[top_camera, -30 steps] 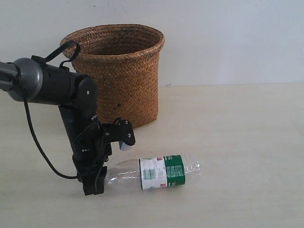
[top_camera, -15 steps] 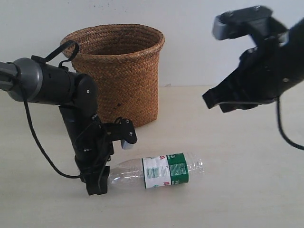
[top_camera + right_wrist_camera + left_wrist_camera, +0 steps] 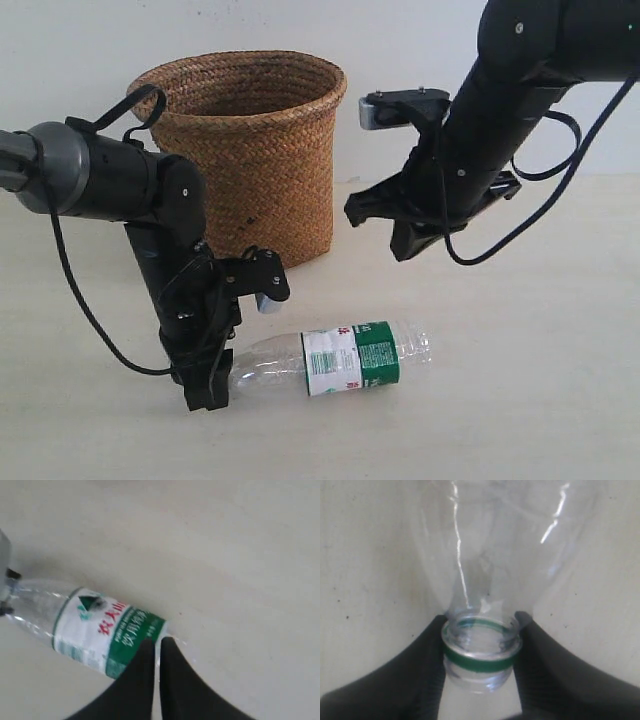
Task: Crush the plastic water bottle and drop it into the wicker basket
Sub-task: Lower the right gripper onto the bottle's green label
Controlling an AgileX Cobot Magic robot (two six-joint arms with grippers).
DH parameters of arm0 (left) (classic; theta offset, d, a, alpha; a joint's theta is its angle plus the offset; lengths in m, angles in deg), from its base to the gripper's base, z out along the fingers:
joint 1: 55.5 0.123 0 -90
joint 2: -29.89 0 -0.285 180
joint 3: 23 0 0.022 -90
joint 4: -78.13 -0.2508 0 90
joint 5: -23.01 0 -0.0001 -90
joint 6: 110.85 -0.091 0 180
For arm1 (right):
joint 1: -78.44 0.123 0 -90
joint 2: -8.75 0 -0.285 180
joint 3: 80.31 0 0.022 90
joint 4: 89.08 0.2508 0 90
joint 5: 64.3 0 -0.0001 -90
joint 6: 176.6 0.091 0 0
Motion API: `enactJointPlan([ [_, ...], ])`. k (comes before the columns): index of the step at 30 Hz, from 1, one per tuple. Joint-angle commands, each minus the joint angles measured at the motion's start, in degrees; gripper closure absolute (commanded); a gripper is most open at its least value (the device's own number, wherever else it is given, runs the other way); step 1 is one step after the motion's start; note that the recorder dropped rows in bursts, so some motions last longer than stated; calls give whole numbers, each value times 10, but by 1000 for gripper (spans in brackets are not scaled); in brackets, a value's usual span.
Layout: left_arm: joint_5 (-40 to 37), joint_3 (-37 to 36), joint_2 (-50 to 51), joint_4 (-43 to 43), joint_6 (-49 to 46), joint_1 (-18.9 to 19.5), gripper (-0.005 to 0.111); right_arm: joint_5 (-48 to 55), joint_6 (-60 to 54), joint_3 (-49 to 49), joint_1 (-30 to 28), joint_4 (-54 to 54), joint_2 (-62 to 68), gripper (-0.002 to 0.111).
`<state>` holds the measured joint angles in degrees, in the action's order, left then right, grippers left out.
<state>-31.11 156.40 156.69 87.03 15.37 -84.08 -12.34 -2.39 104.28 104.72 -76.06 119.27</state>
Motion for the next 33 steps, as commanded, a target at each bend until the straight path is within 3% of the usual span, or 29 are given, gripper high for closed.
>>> enactJointPlan([
  [1, 4, 0, -4, 7, -3, 0, 103, -16, -44, 6, 1, 73, 4, 108],
  [7, 8, 0, -4, 7, -3, 0, 103, 34, -41, 6, 1, 99, 48, 108],
  [33, 6, 0, -4, 7, -3, 0, 103, 38, 16, 6, 1, 44, 126, 108],
])
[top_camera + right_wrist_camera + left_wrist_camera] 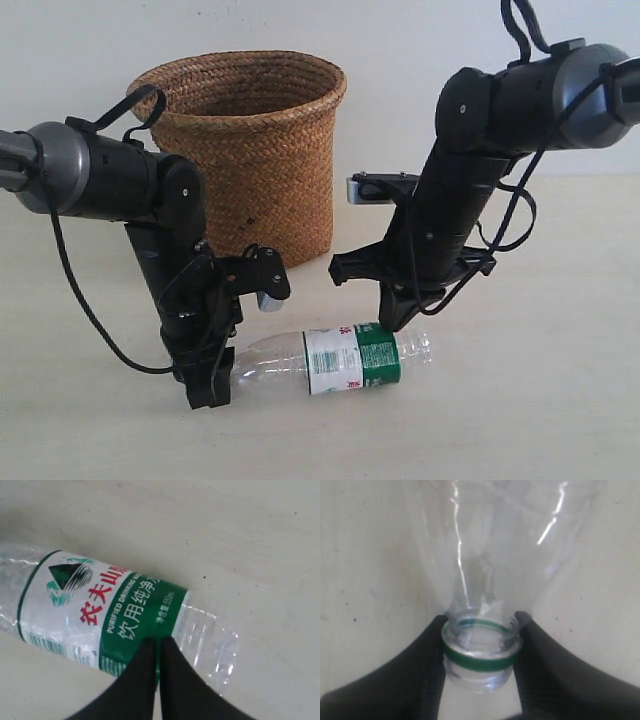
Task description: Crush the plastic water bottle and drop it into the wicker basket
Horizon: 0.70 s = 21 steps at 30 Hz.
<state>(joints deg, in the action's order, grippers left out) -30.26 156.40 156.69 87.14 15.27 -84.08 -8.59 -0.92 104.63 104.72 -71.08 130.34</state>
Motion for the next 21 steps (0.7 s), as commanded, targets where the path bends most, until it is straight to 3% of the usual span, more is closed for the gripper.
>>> enactJointPlan([
  [1, -3, 0, -4, 6, -2, 0, 103, 1, 1, 3, 1, -7, 22, 108],
  [12, -6, 0, -4, 6, -2, 0, 103, 14, -18, 3, 1, -8, 119, 108],
  [21, -6, 0, -4, 6, -2, 0, 103, 27, -30, 3, 1, -10, 121, 108],
])
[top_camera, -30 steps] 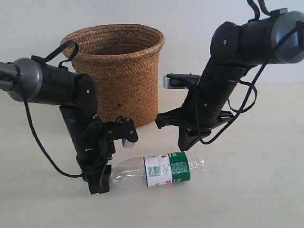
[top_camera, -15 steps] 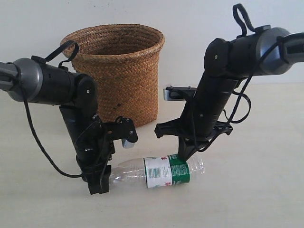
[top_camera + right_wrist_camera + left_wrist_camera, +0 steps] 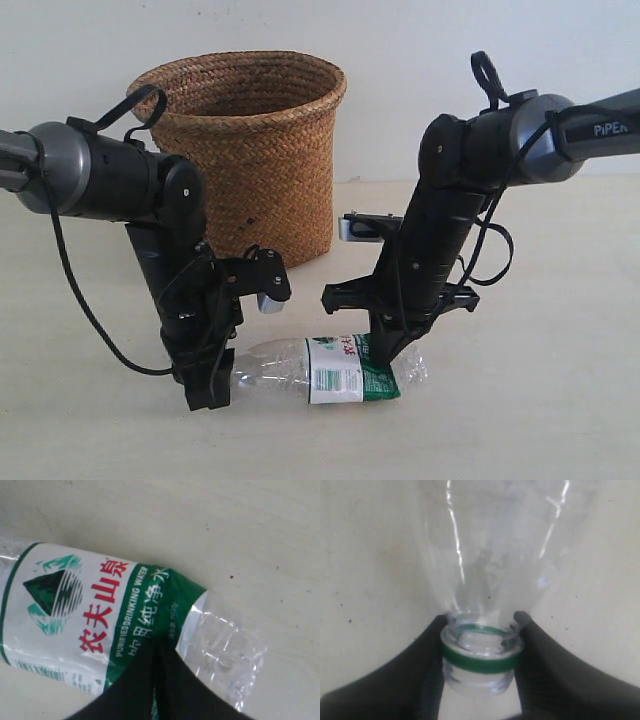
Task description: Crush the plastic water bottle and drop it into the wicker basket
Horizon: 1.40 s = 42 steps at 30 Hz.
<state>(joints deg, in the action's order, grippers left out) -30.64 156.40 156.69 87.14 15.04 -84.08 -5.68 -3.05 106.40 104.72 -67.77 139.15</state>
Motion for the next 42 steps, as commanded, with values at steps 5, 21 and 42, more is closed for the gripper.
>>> enactJointPlan([
  [5, -2, 0, -4, 6, 0, 0, 103, -2, -9, -15, 1, -43, 33, 108],
  [21, -2, 0, -4, 6, 0, 0, 103, 41, 2, -15, 1, -69, 55, 108],
  [42, -8, 0, -4, 6, 0, 0, 103, 17, -140, -15, 52, -61, -120, 108],
])
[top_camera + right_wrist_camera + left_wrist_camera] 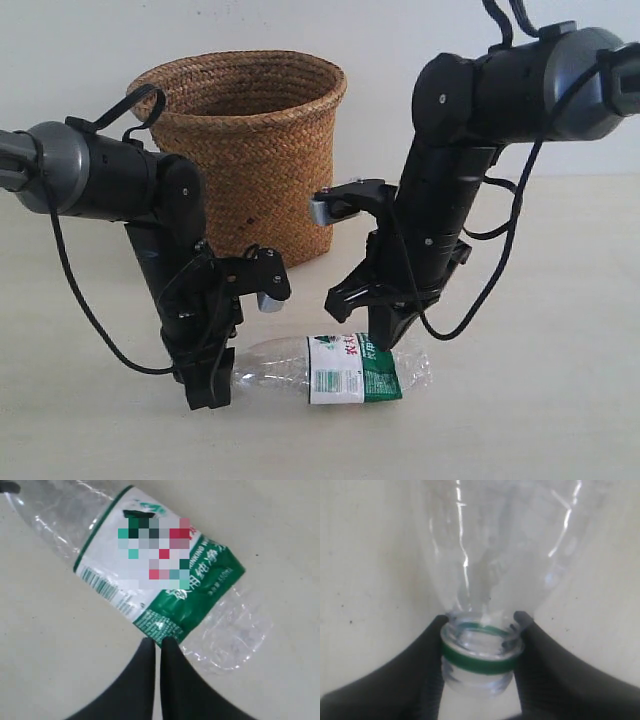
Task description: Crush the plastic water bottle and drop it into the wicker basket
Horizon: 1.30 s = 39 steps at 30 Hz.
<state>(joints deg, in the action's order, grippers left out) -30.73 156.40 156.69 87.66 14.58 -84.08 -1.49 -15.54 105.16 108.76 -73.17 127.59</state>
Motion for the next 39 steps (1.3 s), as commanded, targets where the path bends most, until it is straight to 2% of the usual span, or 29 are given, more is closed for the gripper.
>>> enactJointPlan([
  [1, -8, 0, -4, 1, 5, 0, 103, -30, -15, -3, 11, -7, -4, 108],
  [17, -13, 0, -4, 1, 7, 0, 103, -33, 15, 7, 11, 1, 57, 108],
  [27, -13, 0, -4, 1, 7, 0, 103, -5, 16, 67, 11, 18, 57, 108],
  [39, -13, 0, -4, 1, 7, 0, 103, -6, 17, 71, 24, 16, 65, 108],
])
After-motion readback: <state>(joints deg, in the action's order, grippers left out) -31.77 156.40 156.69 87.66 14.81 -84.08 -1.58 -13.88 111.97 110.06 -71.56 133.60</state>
